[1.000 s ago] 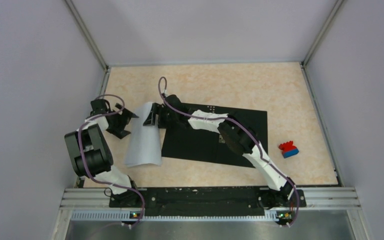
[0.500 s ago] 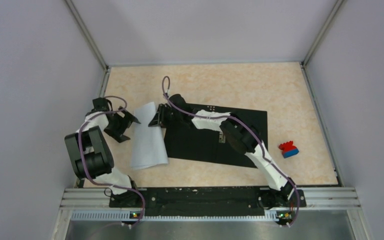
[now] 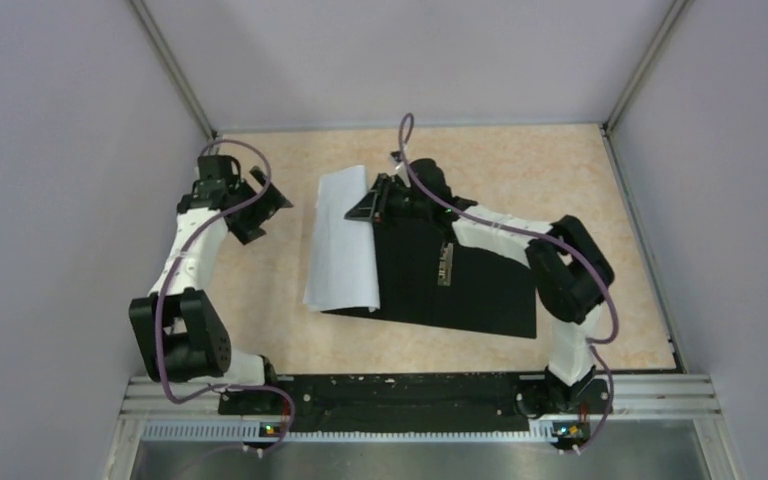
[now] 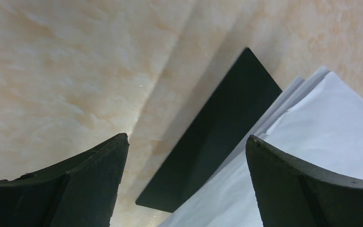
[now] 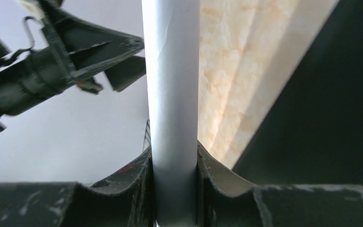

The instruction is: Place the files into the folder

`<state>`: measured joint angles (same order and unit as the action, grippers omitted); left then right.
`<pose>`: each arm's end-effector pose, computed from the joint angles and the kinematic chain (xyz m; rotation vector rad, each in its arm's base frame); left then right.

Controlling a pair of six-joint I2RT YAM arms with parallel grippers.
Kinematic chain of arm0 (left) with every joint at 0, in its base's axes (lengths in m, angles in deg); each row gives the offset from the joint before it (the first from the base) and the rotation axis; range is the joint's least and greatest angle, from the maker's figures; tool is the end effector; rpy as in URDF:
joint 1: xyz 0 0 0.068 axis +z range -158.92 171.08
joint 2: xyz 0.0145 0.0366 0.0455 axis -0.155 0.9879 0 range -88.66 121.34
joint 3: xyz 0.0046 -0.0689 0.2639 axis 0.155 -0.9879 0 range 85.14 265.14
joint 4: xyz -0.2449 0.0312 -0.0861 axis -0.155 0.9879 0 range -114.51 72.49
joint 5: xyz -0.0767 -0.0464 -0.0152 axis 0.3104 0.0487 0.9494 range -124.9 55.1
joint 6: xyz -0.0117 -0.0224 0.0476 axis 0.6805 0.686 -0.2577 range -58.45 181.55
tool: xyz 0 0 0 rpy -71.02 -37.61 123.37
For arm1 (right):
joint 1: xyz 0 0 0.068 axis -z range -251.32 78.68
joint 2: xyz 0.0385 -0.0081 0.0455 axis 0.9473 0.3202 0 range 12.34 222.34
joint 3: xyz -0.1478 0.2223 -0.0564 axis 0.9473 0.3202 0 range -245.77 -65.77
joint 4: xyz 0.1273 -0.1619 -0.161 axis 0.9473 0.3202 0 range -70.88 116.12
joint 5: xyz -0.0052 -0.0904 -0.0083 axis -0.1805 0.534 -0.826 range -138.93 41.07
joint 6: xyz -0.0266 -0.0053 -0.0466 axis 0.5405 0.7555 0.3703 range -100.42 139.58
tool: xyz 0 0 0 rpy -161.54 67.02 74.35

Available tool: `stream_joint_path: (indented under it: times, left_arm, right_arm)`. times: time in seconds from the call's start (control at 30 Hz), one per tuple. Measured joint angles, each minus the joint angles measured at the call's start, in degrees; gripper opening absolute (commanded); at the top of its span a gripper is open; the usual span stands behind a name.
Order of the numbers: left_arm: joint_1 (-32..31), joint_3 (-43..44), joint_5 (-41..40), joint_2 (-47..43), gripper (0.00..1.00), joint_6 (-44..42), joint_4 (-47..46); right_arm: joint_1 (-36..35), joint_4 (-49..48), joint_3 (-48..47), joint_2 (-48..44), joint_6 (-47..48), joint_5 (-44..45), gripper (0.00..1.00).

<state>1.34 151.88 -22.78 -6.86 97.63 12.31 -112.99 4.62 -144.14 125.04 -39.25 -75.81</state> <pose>0.2983 0.0464 0.2835 -0.9000 2.3366 -0.4521 0.3312 0.3162 0.2326 -0.0371 2.2421 1.5321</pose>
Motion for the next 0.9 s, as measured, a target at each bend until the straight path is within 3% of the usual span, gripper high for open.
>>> stream_joint_path:
  times: [0.23, 0.47, 0.7, 0.9]
  left_arm:
    - [-14.75, 1.75, -0.35, 8.39, 0.99, 2.80, -2.38]
    - [-27.41, 4.57, 0.72, 19.41, 0.99, 5.60, -6.47]
    - [-32.98, 6.80, 1.05, 27.45, 0.99, 9.55, -9.16]
    - [-32.92, 6.84, -0.68, 27.61, 0.99, 14.67, -9.62]
  right_arm:
    - [10.16, 2.99, 20.74, -21.59, 2.12, -1.57, 0.29]
    - [25.31, 18.84, 31.98, -41.94, 8.87, -3.37, 0.29]
    - [35.91, 34.53, 35.10, -52.39, 16.48, -4.96, 0.29]
    - [37.46, 44.28, 35.19, -54.14, 20.98, -2.54, 0.29]
